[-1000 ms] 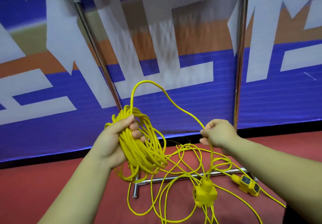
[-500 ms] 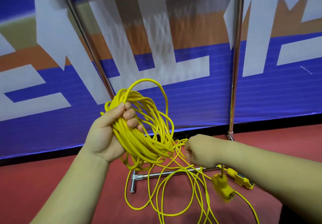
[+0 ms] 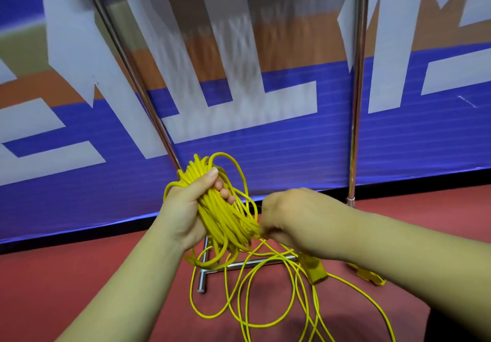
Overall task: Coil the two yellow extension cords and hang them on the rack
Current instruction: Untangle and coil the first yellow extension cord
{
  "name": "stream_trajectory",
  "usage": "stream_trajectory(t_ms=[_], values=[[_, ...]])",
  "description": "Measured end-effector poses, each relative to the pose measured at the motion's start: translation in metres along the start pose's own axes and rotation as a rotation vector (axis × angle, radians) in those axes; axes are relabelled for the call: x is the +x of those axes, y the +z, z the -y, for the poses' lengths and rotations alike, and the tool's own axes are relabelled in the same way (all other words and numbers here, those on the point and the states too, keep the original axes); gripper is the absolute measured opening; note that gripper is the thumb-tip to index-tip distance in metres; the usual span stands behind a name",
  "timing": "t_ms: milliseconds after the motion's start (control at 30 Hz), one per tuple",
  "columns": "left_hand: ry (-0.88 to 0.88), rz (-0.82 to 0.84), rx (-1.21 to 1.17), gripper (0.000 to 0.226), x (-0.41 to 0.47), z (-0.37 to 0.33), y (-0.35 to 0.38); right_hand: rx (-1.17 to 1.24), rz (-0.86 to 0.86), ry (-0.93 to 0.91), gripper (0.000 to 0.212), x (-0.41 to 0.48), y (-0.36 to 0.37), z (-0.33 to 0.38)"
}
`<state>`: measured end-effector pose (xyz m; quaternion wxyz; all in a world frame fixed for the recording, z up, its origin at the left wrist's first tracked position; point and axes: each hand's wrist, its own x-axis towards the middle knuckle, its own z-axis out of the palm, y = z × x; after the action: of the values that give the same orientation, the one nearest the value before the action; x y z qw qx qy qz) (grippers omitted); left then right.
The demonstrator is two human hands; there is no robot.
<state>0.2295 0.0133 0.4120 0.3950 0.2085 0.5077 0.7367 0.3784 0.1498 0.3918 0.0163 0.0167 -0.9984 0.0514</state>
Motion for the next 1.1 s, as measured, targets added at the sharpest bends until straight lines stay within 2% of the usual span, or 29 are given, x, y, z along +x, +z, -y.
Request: stream_trajectory(t_ms=[67, 133, 233, 300, 367, 500, 633, 800, 867, 1033, 1100], values=[[-0.014, 0.012, 0.008, 0.027, 0.000, 0.004, 0.003, 0.148, -0.166, 0.018, 0.012, -0.006, -0.006, 0.001], [-0.012, 0.000, 0.026, 0.023, 0.001, 0.007, 0.005, 0.262, -0.224, 0.122, 0.009, -0.014, -0.008, -0.001], [0.032, -0.038, 0.059, 0.018, 0.004, 0.012, 0.007, 0.526, -0.096, 0.248, 0.017, -0.013, -0.003, -0.009], [0.049, -0.051, 0.108, 0.020, 0.005, 0.014, 0.009, 0.644, -0.006, 0.263, 0.025, -0.012, -0.005, -0.014], [0.063, -0.069, 0.146, 0.021, 0.005, 0.016, 0.010, 0.699, -0.007, 0.235, 0.032, -0.014, -0.007, -0.018], [0.037, -0.104, 0.187, 0.021, 0.004, 0.020, 0.013, 0.516, -0.239, 0.122, 0.036, -0.016, -0.006, -0.018], [-0.040, -0.062, 0.171, 0.022, 0.002, 0.022, 0.018, 0.290, -0.448, -0.093, 0.021, -0.014, -0.003, -0.023], [-0.143, 0.025, 0.139, 0.027, -0.001, 0.022, 0.017, 0.140, -0.604, -0.151, 0.003, -0.014, -0.008, -0.025], [-0.195, 0.079, 0.185, 0.027, -0.004, 0.023, 0.017, 0.105, -0.651, -0.144, 0.014, -0.014, -0.010, -0.025], [-0.233, 0.174, 0.203, 0.021, -0.007, 0.023, 0.016, 0.170, -0.677, -0.161, 0.018, -0.015, -0.016, -0.025], [-0.254, 0.220, 0.197, 0.015, -0.007, 0.022, 0.014, 0.231, -0.676, -0.154, 0.029, -0.016, -0.020, -0.027]])
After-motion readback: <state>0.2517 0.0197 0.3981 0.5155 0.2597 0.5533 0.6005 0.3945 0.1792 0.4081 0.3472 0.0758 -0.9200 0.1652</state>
